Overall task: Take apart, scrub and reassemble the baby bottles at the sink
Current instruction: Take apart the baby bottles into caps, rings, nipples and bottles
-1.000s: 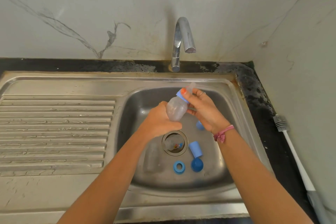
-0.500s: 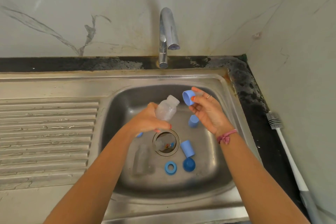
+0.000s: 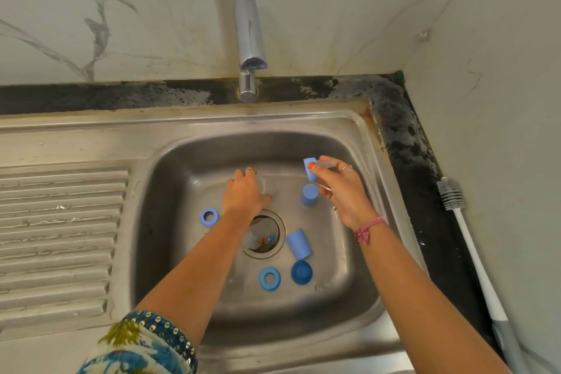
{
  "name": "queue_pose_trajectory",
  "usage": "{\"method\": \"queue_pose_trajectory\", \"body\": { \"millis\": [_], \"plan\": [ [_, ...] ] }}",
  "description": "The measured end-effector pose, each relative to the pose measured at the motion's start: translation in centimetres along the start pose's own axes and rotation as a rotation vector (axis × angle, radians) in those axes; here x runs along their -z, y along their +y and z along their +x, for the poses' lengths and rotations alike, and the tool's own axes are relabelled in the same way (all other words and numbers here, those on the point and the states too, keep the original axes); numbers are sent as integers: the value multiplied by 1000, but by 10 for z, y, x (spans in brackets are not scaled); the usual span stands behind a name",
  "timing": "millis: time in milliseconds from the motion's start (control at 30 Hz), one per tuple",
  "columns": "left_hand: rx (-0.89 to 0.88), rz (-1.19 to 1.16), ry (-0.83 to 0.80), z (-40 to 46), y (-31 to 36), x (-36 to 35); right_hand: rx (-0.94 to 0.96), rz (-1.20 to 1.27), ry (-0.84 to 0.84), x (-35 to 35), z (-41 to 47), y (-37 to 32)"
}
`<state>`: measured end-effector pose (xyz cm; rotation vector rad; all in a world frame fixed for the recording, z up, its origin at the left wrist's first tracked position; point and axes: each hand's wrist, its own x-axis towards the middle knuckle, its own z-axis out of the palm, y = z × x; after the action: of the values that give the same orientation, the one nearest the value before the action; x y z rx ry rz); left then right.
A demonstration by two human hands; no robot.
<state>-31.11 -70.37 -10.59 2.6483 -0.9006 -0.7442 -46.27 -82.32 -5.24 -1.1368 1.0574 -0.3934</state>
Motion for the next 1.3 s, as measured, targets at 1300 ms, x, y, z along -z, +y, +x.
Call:
{"method": "queue_pose_trajectory", "body": {
  "millis": [1300],
  "plan": [
    [-388,-1108,8,-149,-10,96,322,-198,-453,-30,-112,-48]
  ]
}}
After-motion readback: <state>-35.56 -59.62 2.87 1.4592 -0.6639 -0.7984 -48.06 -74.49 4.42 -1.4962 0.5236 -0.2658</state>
